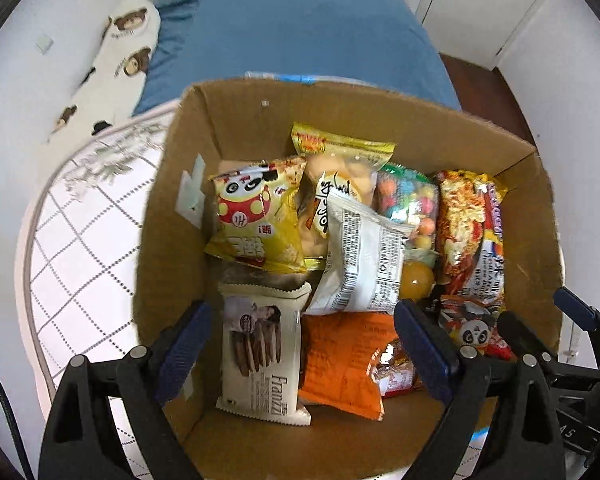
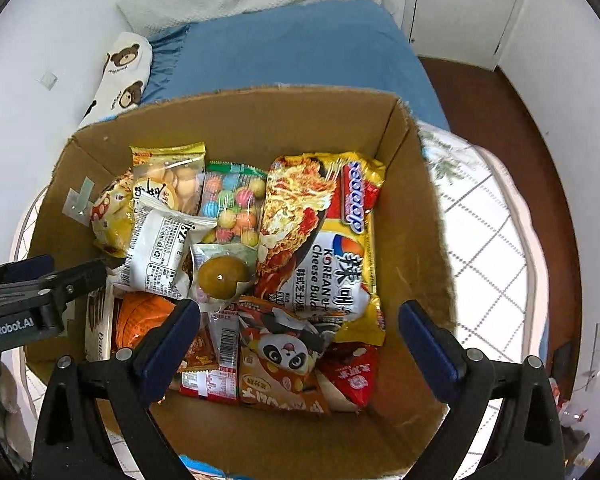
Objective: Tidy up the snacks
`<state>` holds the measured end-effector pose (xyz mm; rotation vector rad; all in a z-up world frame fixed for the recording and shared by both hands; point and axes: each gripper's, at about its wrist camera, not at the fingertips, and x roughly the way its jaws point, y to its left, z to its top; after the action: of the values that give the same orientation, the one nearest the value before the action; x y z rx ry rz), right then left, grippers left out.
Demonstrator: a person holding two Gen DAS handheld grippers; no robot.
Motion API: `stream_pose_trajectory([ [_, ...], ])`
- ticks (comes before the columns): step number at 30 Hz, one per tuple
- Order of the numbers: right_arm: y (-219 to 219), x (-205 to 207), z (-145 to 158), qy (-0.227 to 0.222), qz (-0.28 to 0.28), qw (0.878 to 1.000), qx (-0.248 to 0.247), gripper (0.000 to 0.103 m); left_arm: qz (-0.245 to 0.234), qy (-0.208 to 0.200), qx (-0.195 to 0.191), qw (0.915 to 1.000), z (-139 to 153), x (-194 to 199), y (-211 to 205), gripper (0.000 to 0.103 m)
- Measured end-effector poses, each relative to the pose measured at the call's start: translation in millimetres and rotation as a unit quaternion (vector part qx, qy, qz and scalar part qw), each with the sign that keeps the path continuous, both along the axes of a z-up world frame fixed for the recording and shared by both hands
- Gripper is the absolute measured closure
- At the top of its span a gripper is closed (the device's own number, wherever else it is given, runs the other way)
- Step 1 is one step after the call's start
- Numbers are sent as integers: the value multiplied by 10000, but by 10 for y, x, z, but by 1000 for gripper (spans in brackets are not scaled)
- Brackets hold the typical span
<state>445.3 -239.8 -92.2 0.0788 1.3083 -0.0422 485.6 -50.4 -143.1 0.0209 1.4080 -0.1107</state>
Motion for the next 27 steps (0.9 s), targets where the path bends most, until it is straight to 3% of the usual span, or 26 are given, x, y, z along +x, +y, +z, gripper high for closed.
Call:
stream_pose_trajectory([
  [7, 1, -303, 426, -485, 10, 9988, -44, 1, -62, -709, 137, 9974, 461, -346, -22, 10],
  [12, 5, -608, 831, -957, 73, 9953, -110, 1, 5, -1017, -81, 9948, 763, -649, 13, 10],
  [17, 23, -998, 1255, -1352, 118, 9907, -90, 1, 38, -1500, -269, 9883, 1189, -1046, 43, 10],
  [21, 57, -1345, 1572, -1667, 166, 9857, -164, 0, 33, -1919, -111, 9813, 1499, -1399, 44, 10],
  [27, 106, -1847, 1981, -2068, 192, 9778, -276, 0, 90, -2233, -160, 9746, 1798, -1833, 91, 10],
])
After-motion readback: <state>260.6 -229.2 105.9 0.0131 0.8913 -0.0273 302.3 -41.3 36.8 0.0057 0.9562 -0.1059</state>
